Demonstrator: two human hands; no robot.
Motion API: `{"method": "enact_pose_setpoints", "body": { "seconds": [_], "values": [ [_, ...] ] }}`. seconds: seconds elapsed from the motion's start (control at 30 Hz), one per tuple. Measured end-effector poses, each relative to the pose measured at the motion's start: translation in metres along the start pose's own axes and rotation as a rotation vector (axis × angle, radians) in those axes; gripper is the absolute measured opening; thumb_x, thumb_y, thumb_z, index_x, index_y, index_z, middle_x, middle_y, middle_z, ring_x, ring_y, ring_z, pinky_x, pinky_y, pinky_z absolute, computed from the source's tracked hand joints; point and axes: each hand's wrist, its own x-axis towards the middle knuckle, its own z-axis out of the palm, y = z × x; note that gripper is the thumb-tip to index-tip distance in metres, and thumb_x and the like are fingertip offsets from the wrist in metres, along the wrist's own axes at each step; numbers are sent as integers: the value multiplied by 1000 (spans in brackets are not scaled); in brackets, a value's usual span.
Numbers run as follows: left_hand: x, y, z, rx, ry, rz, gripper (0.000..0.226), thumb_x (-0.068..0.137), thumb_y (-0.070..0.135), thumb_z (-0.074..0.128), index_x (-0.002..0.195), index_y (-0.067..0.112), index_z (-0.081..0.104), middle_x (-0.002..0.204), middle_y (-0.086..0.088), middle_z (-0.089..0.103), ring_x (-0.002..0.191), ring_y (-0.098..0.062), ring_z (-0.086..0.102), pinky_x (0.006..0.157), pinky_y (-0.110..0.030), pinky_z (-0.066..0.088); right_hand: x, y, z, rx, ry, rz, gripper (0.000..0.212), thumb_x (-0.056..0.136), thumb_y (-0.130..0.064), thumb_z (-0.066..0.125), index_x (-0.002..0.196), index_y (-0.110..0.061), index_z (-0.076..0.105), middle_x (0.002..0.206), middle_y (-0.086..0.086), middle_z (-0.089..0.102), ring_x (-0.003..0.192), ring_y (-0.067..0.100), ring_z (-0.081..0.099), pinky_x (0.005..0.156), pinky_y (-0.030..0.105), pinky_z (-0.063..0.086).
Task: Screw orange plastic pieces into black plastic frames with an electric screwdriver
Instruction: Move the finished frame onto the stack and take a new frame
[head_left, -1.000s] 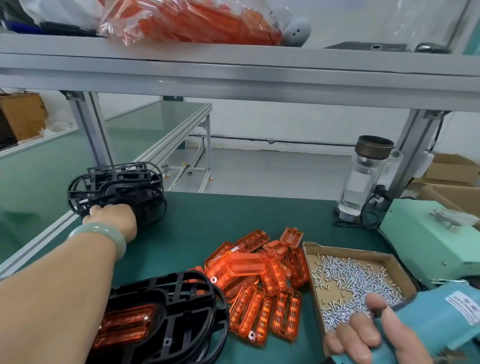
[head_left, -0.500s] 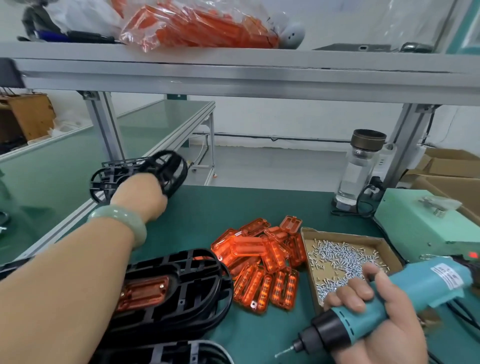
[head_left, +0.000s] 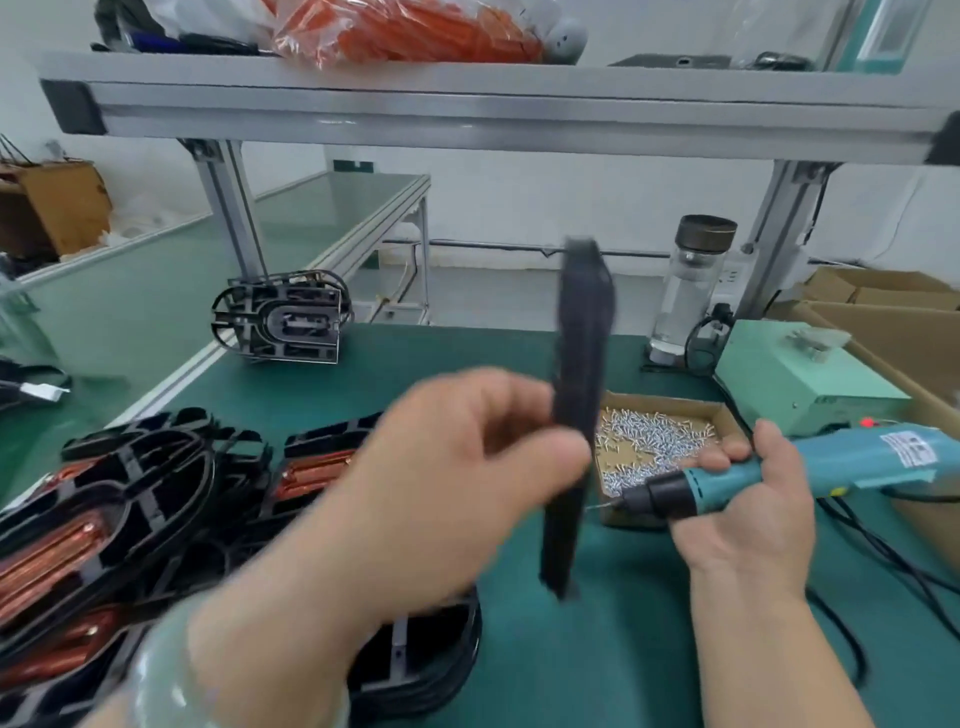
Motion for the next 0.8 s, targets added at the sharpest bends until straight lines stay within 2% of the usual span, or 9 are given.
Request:
{"method": "enact_pose_setpoints", "body": {
  "seconds": [0.13,0.2,0.27,0.37,0.53,0.63,0.7,0.77,0.8],
  "values": [
    [-29,-22,43,217,-138,-9,29,74,36,62,103,38,57,85,17,65,71,3,58,71,-15,47,8,-5,-2,-15,41,-17,23,95,-24,59,79,-22,44,61,-9,45,51,6,42,64,21,40],
    [-35,-35,52,455,-215,-27,33,81,40,59,114,41,51,102,18,56,92,3,53,85,-16,41,10,-9,-6,-27,14,-7,23,95,-27,60,80,-23,44,62,-10,46,53,6,43,64,22,40],
    [-38,-51,60,686,-379,-64,33,90,34,53,123,33,50,122,6,48,117,-14,46,98,-24,32,13,-14,-7,-13,-18,-38,19,96,-24,58,83,-23,44,61,-11,46,51,5,42,61,20,39],
    [-40,-63,70,955,-595,-66,36,99,21,37,135,16,42,132,-9,42,125,-26,37,107,-33,23,13,-15,-5,-23,-56,-75,15,97,-21,56,86,-23,46,59,-11,46,48,5,42,57,19,40],
    [-45,-67,82,1071,-619,-154,38,101,16,30,137,5,35,136,-12,35,127,-27,29,109,-36,16,11,-11,-6,-75,-111,-81,13,97,-22,58,88,-24,48,60,-10,47,49,6,44,60,21,41],
    [-44,-66,86,1125,-589,-266,36,99,13,35,134,3,38,134,-11,36,125,-25,26,103,-38,27,7,-11,-4,-90,-149,-86,12,97,-21,57,88,-24,49,60,-10,47,50,7,44,61,22,40],
    [-43,-61,90,1077,-542,-315,35,93,21,53,124,6,52,124,-14,46,118,-27,37,95,-36,38,3,-10,-2,-92,-165,-90,12,97,-21,56,88,-24,50,60,-10,47,50,7,44,61,22,40],
    [-44,-60,86,1047,-553,-267,40,45,40,87,75,16,74,77,-8,64,75,-23,61,57,-24,49,-1,-8,1,-92,-169,-93,10,97,-21,56,88,-24,51,59,-10,48,49,6,45,60,22,40],
    [-44,-59,87,1058,-526,-241,42,23,43,87,55,22,71,58,1,60,57,-15,60,42,-19,40,-2,-8,2,-94,-169,-92,10,97,-21,56,88,-24,51,59,-10,48,49,6,45,60,21,40]
  ]
}}
